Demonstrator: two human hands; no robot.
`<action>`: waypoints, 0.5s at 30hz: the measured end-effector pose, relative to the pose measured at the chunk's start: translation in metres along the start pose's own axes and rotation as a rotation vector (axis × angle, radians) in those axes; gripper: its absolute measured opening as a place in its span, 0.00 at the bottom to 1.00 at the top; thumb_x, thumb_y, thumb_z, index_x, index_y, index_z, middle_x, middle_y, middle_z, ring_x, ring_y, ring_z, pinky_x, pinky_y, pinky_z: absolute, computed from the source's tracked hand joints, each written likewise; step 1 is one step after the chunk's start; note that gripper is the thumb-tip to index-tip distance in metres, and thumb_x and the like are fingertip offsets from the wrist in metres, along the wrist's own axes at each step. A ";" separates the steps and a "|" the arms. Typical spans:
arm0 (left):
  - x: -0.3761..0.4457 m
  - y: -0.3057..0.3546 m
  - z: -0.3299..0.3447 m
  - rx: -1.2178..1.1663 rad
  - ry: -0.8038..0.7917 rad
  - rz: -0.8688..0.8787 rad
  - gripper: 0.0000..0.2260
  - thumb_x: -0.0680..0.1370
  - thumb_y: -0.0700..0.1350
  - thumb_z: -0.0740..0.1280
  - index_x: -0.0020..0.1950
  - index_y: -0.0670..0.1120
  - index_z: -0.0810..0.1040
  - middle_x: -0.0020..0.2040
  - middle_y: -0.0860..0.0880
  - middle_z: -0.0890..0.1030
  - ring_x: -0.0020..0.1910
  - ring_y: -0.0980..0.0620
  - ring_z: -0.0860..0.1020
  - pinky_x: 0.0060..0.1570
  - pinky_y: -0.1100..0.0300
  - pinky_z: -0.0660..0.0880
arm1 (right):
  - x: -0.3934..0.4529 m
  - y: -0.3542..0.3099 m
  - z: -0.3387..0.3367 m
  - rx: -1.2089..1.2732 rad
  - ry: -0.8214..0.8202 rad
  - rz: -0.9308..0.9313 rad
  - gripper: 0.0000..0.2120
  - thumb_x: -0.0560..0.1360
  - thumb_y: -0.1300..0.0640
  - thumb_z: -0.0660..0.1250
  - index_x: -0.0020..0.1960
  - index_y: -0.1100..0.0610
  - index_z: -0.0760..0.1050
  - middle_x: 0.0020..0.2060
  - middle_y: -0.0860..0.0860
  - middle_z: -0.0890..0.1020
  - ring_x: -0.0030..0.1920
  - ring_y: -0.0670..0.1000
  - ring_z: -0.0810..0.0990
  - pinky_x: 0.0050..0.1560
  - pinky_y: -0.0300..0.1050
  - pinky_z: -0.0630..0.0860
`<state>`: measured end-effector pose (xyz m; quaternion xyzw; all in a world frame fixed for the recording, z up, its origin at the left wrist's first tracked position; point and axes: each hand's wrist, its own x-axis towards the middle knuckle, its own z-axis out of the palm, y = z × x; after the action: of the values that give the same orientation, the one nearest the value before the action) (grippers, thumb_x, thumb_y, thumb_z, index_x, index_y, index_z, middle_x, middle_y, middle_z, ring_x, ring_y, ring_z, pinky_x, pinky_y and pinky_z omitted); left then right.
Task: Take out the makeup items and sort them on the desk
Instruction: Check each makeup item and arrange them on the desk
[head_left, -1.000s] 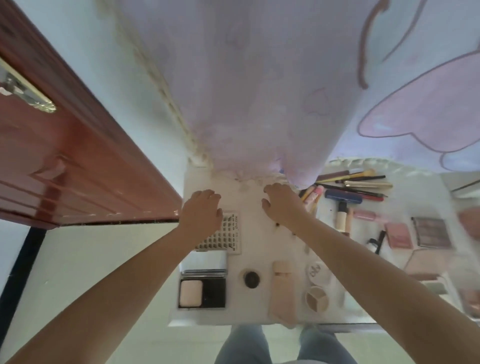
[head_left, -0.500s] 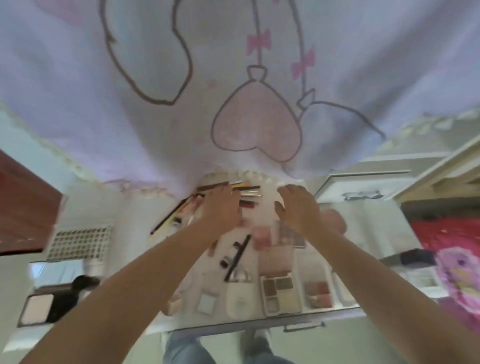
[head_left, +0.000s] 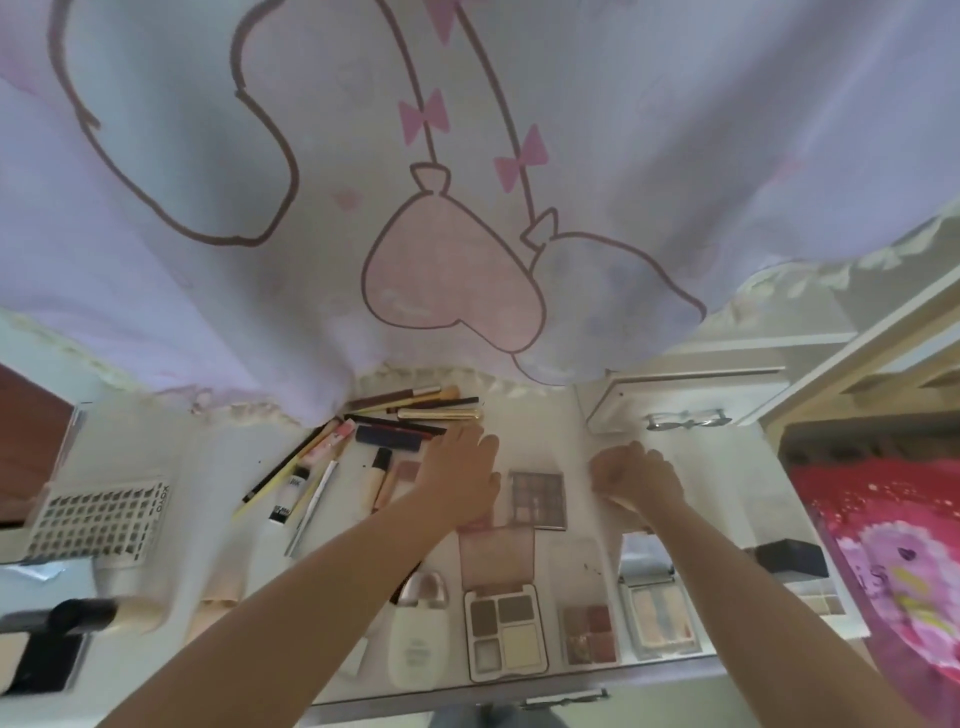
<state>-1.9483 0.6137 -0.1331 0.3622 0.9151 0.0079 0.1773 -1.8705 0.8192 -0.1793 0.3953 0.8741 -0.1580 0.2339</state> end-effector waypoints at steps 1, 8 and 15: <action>0.000 -0.001 0.001 -0.021 -0.008 0.001 0.18 0.80 0.48 0.55 0.68 0.44 0.64 0.69 0.45 0.65 0.69 0.47 0.62 0.66 0.54 0.63 | 0.001 -0.001 0.000 0.010 0.007 -0.002 0.38 0.69 0.45 0.68 0.70 0.61 0.56 0.62 0.58 0.69 0.65 0.58 0.68 0.61 0.49 0.69; 0.001 0.021 -0.004 -0.504 -0.071 -0.012 0.19 0.80 0.47 0.57 0.71 0.45 0.63 0.70 0.48 0.67 0.68 0.51 0.66 0.66 0.60 0.62 | -0.030 0.014 -0.040 0.105 -0.139 -0.248 0.24 0.68 0.52 0.66 0.63 0.57 0.68 0.55 0.51 0.76 0.54 0.51 0.75 0.46 0.37 0.71; 0.012 0.091 -0.058 -1.448 -0.204 -0.037 0.06 0.79 0.43 0.62 0.44 0.46 0.77 0.36 0.49 0.80 0.34 0.56 0.79 0.35 0.66 0.77 | -0.064 0.040 -0.126 0.164 -0.016 -0.895 0.39 0.59 0.53 0.77 0.66 0.55 0.66 0.56 0.44 0.67 0.56 0.44 0.68 0.51 0.25 0.64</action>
<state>-1.9159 0.6954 -0.0702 0.1376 0.6656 0.5741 0.4567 -1.8388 0.8633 -0.0428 -0.0054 0.9418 -0.3151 0.1173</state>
